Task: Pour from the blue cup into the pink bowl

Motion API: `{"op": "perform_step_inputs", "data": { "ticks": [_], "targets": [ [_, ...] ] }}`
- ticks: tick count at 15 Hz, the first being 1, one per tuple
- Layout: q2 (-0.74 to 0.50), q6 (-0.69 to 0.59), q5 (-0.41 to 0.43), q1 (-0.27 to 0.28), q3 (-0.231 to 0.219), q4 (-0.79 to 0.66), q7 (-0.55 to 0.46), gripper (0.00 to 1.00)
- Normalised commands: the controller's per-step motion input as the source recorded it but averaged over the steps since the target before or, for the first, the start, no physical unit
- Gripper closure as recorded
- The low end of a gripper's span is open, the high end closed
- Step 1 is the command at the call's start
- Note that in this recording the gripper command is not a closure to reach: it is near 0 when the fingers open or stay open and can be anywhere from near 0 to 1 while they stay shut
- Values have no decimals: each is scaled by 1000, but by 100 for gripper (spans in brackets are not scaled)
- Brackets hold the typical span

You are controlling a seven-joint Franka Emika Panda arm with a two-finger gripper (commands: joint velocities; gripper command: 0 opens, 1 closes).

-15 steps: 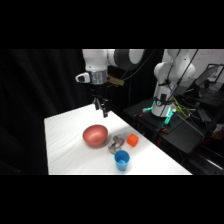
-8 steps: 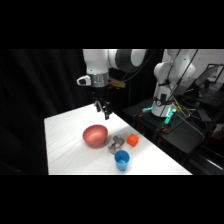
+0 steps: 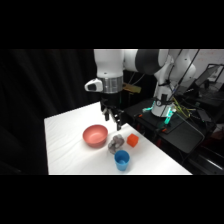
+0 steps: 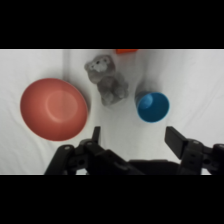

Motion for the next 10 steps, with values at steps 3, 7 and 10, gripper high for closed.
{"op": "perform_step_inputs", "data": {
  "ticks": [3,7,10],
  "targets": [
    [52,323,191,125,129,-42,63,0],
    [120,354,102,99,90,-46,23,0],
    [173,308,36,65,40,-31,24,0]
  ]
}}
